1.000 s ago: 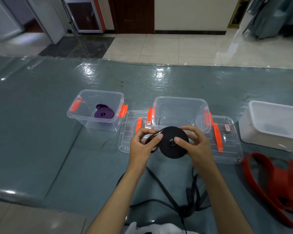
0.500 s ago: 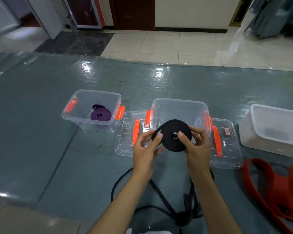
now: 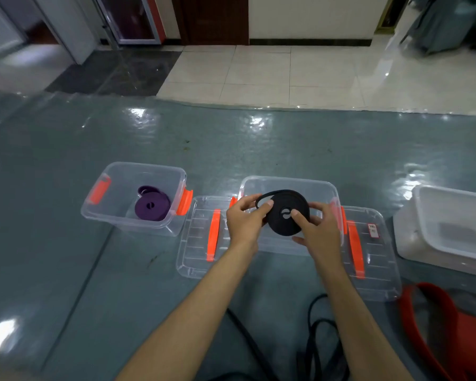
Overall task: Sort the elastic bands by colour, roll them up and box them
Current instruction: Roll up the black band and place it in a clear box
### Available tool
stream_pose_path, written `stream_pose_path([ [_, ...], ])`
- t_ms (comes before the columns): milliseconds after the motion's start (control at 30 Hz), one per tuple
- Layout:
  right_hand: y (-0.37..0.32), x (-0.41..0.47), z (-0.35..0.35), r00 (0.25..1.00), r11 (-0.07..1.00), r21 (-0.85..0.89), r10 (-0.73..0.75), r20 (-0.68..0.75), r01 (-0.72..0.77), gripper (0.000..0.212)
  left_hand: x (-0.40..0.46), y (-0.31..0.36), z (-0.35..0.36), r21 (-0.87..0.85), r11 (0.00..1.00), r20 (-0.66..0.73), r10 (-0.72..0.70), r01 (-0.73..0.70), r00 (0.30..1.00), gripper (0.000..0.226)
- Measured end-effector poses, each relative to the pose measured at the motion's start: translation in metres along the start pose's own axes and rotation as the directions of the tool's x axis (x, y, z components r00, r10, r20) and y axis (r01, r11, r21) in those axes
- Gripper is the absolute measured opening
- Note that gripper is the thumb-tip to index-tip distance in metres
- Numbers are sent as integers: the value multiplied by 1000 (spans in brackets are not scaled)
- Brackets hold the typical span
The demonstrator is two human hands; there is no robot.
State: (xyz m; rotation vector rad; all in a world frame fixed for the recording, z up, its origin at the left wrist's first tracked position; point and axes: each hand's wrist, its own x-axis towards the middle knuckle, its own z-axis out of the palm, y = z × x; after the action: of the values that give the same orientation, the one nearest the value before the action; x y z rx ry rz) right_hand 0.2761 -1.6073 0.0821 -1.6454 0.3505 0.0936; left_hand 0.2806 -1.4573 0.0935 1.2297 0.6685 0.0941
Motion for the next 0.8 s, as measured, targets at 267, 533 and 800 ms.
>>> stream_pose_path([
  [267,19,88,-11,968,828,-555,194,159,-75,30,73,-45,45,252,964,-104,-57,82,993,22],
  [533,45,136,-10,889,663,-745,383,251,-75,32,125,-91,60,342,904,-208,-194,257,959,30],
  [800,62,155,7,842,681,-721,460,282,-130,29,156,-109,64,342,874,-264,-263,345,928,25],
])
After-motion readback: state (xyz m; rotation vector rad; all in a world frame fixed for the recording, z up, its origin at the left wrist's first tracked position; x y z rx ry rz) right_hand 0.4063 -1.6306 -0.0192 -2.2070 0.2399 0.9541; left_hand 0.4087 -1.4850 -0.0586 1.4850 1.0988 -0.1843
